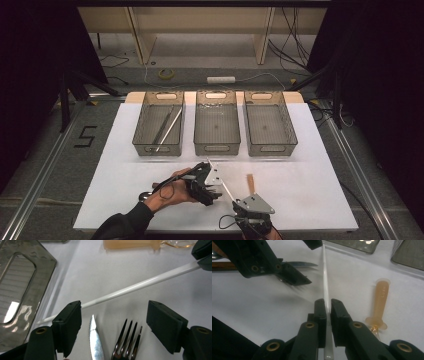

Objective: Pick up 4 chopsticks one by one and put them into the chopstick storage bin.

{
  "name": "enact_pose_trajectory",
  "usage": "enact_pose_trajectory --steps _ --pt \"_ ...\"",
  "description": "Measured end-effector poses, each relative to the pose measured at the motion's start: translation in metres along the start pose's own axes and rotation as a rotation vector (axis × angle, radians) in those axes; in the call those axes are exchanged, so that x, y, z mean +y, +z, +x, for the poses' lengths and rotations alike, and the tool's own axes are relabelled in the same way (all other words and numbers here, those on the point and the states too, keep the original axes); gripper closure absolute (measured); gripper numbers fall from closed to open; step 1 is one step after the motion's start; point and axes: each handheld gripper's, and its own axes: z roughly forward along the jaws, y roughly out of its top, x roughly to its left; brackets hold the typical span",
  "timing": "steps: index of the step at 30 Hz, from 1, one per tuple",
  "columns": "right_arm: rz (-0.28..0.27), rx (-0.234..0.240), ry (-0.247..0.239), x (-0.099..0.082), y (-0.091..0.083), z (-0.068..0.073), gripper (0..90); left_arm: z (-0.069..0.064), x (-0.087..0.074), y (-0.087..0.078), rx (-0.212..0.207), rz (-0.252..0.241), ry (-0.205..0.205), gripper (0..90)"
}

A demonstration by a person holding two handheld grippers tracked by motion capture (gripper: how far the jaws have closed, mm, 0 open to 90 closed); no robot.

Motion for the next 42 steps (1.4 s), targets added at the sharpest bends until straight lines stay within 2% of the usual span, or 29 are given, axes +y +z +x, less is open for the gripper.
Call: enact_pose_trajectory --steps 11,16,27,33,39,42 --pt "0.000 0.006 -0.018 0.004 -0.002 0.003 84.1 0.005 0.004 0.014 -0.027 -0.001 0.055 31.8" --pt "0.002 0.008 -0.022 0.005 -0.002 0.004 84.1 0.008 0.004 0.020 -0.026 0.003 0.076 33.7" --pt "-0.002 0.014 -0.026 0.007 -0.004 0.002 84.1 0.007 0.009 0.023 -0.051 0.002 0.137 39.9" --pt "0.002 0.017 -0.035 0.007 -0.004 0.000 84.1 0.004 0.013 0.021 -0.052 0.021 0.202 50.0" --pt "-0.021 0.026 -0.028 0.008 -0.007 -0.004 83.9 0.003 0.020 0.012 -0.033 0.036 0.284 57.3" --pt "-0.028 0.033 -0.028 0.011 -0.008 -0.008 83.6 0.004 0.024 0.009 -0.037 0.054 0.315 60.6"
